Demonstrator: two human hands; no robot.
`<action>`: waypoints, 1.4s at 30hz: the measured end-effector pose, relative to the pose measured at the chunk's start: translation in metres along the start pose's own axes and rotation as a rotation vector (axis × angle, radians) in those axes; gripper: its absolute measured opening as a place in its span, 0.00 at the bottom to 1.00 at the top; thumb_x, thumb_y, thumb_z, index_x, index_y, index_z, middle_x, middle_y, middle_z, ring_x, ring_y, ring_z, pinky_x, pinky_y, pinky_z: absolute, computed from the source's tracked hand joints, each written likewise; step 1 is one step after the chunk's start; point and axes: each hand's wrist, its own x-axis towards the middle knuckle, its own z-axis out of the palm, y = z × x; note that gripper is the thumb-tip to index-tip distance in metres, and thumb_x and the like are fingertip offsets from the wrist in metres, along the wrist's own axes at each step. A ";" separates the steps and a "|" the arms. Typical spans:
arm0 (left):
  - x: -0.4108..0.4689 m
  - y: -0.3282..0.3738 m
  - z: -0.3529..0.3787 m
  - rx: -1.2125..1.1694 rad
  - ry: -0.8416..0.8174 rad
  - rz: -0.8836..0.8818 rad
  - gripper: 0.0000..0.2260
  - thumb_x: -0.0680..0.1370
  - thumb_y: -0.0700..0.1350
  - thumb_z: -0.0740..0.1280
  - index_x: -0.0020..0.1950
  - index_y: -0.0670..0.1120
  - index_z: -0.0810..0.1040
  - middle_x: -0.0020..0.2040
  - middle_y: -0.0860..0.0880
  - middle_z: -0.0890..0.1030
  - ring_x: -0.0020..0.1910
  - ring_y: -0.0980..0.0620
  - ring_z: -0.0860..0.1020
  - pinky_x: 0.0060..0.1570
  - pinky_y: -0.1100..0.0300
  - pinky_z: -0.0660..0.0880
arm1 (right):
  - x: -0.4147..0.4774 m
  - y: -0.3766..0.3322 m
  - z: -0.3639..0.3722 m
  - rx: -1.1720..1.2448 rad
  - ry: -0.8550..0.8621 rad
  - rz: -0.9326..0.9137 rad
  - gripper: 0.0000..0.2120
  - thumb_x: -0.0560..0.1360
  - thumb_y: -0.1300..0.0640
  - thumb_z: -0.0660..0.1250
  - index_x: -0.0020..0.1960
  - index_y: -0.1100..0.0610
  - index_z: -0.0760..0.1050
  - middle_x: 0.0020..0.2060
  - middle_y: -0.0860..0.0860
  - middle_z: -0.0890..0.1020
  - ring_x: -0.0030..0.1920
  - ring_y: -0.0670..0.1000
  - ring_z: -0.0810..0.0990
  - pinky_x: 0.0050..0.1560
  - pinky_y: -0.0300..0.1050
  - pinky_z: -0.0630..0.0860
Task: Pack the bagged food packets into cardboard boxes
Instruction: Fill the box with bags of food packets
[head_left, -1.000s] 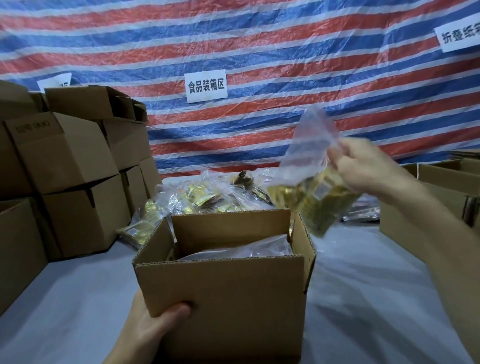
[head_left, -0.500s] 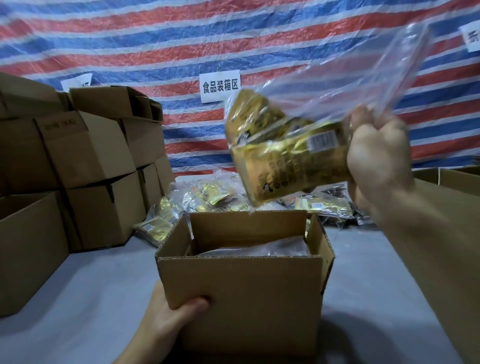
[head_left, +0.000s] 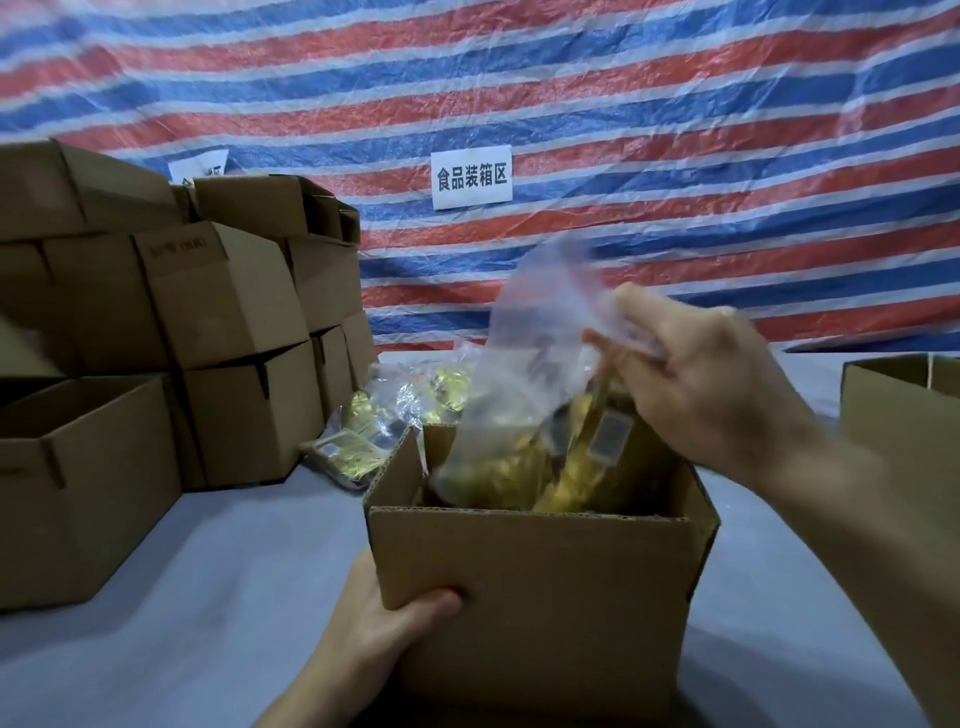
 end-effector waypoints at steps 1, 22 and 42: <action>0.000 0.001 0.000 0.006 0.001 0.008 0.20 0.61 0.57 0.74 0.52 0.66 0.84 0.51 0.54 0.86 0.52 0.54 0.84 0.47 0.66 0.78 | 0.000 -0.005 -0.003 0.013 -0.111 0.027 0.11 0.79 0.44 0.63 0.53 0.49 0.78 0.36 0.46 0.82 0.35 0.48 0.82 0.36 0.58 0.80; -0.001 -0.002 -0.002 -0.022 -0.036 0.023 0.17 0.62 0.54 0.72 0.50 0.65 0.84 0.47 0.55 0.86 0.46 0.58 0.84 0.44 0.65 0.80 | -0.001 -0.033 -0.023 0.537 -0.547 0.251 0.09 0.77 0.52 0.67 0.47 0.56 0.82 0.40 0.50 0.88 0.44 0.55 0.87 0.43 0.54 0.84; -0.003 0.003 0.000 0.042 -0.019 0.087 0.18 0.62 0.61 0.77 0.51 0.64 0.84 0.48 0.57 0.86 0.46 0.62 0.83 0.45 0.69 0.77 | -0.011 -0.056 -0.015 -0.205 -0.145 0.020 0.14 0.73 0.39 0.63 0.48 0.44 0.83 0.43 0.38 0.78 0.45 0.43 0.77 0.43 0.51 0.79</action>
